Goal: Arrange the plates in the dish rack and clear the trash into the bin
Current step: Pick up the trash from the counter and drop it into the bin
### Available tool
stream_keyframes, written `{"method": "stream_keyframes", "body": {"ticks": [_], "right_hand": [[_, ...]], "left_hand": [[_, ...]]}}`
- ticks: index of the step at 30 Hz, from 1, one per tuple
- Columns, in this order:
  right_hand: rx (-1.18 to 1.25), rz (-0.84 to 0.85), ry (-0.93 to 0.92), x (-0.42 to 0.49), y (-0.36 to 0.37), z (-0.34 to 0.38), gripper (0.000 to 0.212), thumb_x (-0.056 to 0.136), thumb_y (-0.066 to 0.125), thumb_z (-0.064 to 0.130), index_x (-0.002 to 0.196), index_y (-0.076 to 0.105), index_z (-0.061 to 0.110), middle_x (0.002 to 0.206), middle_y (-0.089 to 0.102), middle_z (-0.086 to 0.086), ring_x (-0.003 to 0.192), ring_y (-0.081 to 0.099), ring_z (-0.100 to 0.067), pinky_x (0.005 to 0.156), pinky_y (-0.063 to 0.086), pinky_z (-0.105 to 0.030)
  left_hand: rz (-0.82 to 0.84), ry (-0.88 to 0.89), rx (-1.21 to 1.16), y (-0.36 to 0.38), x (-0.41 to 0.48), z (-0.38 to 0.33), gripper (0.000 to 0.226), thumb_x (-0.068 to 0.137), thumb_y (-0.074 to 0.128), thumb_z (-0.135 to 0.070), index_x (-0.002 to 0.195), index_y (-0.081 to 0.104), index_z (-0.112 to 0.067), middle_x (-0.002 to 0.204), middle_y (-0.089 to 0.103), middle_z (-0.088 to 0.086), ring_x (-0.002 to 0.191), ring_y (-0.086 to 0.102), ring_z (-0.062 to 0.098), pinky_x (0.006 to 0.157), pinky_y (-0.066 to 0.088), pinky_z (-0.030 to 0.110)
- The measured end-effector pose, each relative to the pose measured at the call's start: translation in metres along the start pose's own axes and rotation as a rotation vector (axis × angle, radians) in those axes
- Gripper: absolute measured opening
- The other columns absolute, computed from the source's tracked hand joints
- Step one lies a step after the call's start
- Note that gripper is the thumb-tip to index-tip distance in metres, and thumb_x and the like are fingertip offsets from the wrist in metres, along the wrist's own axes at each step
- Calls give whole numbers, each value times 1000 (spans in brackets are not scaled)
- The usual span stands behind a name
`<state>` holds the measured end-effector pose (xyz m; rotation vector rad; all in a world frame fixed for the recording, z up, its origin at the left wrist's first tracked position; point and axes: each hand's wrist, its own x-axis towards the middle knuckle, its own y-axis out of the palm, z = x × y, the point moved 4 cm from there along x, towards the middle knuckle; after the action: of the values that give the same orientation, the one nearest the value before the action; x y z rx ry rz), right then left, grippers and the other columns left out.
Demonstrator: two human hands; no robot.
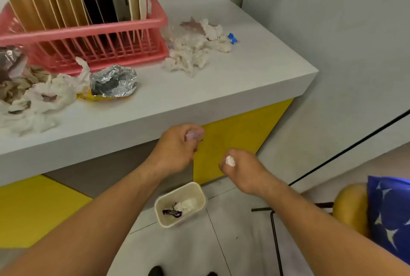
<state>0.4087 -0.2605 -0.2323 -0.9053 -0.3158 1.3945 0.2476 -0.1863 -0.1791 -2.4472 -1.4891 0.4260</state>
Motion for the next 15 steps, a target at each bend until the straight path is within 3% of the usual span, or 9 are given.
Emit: {"method": "stream_keyframes", "body": {"ticks": [3,5,7,10,12,15], "right_hand": [[-87,22,70,1,41,-27,15,89,60,28,88,60,13,81,61,-4,70,54,-21,58,45,-30],[-107,55,121,5,77,-50,15,90,58,30,85,56,16,82,61,-5,70,55,-20,57,45,-30],[-111,99,154,14,119,-76,15,91,56,30,83,51,19,84,60,-5,73,57,-21,58,46,-30],[-123,160,204,35,188,-118,18,94,54,36,93,53,18,91,61,-4,81,60,-21,63,46,-26],[-147,183,226,56,232,-146,22,95,51,39,96,54,17,97,63,-6,86,62,-23,68,47,-27],[-199,222,210,99,300,-185,27,93,51,39,110,53,18,108,62,-8,95,61,-27,75,49,-30]], "left_hand": [[126,-55,191,10,-5,58,19,76,78,-29,89,65,-27,82,65,-10,74,60,6,64,46,18],[141,-107,235,15,-8,102,16,81,72,-19,90,65,-30,83,66,-10,73,63,10,58,47,16],[150,-179,260,21,-9,154,20,89,58,-10,92,66,-28,80,66,-6,60,60,10,49,46,16],[196,-234,398,32,-10,241,30,91,46,-5,88,66,-26,79,66,-1,54,53,6,48,41,14],[179,-241,478,38,-10,294,27,92,49,-13,74,61,-28,74,62,-4,57,50,5,51,37,15],[119,-292,515,51,-8,365,37,85,63,-42,58,49,-22,55,49,-9,50,42,8,49,32,21]]}}
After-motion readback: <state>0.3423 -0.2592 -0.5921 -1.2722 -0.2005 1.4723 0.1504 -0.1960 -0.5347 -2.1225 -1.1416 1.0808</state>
